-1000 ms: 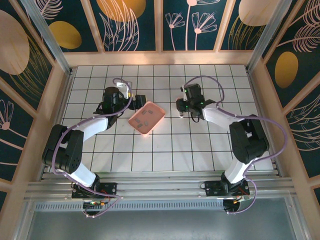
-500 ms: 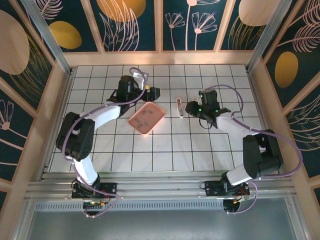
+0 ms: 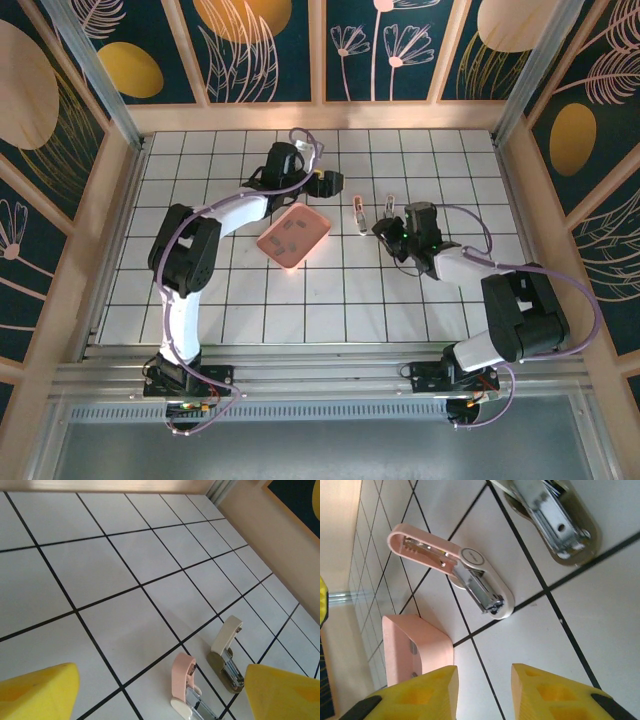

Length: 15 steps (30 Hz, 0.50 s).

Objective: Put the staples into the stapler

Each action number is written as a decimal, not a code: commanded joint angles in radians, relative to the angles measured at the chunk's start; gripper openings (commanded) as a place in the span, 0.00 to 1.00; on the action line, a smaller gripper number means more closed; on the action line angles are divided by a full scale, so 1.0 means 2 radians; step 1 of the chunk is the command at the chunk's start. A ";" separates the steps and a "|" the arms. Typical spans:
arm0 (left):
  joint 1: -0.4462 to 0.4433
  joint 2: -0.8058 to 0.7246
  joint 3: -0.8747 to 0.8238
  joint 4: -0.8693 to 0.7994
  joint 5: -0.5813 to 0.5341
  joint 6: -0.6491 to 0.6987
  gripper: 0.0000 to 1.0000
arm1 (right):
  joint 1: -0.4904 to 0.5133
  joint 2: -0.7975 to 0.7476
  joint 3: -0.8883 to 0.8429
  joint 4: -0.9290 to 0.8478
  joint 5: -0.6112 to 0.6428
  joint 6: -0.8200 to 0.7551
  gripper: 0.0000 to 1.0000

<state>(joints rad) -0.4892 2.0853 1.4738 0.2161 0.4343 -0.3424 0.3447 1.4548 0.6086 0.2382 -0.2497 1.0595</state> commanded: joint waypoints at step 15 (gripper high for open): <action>-0.021 0.108 0.104 -0.017 0.081 -0.033 0.85 | 0.023 0.054 -0.009 0.091 0.018 0.080 0.30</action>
<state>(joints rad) -0.5171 2.2707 1.6405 0.1875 0.5438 -0.3954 0.3817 1.5311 0.5751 0.3725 -0.2337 1.1999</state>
